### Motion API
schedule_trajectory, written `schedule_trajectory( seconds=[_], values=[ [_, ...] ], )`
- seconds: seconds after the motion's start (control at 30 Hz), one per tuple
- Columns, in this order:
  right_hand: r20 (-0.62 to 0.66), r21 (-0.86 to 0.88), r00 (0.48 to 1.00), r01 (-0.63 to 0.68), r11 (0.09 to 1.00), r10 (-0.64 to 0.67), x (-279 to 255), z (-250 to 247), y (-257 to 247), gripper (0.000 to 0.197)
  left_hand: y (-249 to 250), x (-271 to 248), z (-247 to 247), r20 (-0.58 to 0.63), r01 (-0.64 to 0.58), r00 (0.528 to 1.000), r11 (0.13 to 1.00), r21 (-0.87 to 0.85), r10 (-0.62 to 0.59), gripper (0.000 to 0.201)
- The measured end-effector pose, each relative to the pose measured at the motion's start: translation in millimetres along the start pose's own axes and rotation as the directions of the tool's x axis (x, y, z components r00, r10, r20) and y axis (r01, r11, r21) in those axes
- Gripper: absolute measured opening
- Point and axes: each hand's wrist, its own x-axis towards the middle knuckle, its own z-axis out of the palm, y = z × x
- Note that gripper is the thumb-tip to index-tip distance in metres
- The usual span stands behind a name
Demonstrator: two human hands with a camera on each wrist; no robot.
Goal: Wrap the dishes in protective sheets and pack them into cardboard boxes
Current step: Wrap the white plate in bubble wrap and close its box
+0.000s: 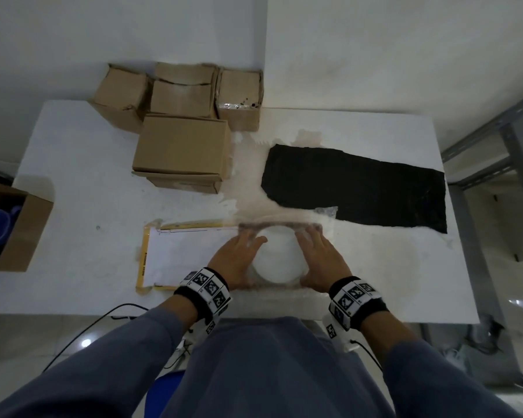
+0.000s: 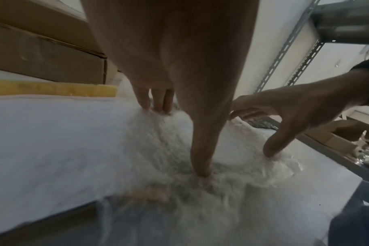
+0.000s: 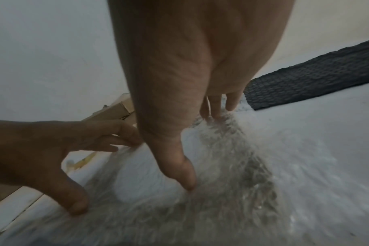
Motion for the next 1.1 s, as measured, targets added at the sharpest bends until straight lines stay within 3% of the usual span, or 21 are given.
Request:
schedule_trajectory(
  seconds=[0.23, 0.43, 0.7, 0.93, 1.1],
  values=[
    [0.032, 0.034, 0.999, -0.015, 0.999, 0.014, 1.6, 10.0, -1.5, 0.122, 6.3, 13.2, 11.4, -0.02, 0.049, 0.999, 0.993, 0.109, -0.047, 0.111],
    [-0.002, 0.017, 0.999, -0.052, 0.999, 0.052, 15.7, 14.0, -5.4, 0.142, 15.6, 15.5, 13.9, -0.061, 0.082, 0.995, 0.99, 0.116, -0.075, 0.099],
    [0.008, -0.194, 0.993, -0.115, 0.974, 0.119, 23.6, 1.6, -17.5, 0.122, 20.0, 28.8, 15.2, -0.052, 0.138, 0.99, 0.969, 0.205, -0.13, 0.1],
    [0.008, -0.116, 0.997, -0.08, 0.99, 0.082, 26.4, 8.2, -13.6, 0.118, 9.0, 27.7, 24.1, -0.054, 0.091, 0.995, 0.996, 0.023, -0.089, 0.113],
    [0.119, 0.041, 0.992, -0.045, 0.998, 0.04, 28.8, 2.9, 0.1, 0.141, -2.5, 21.2, 6.0, 0.016, -0.003, 1.0, 0.993, -0.118, 0.005, 0.119]
  ],
)
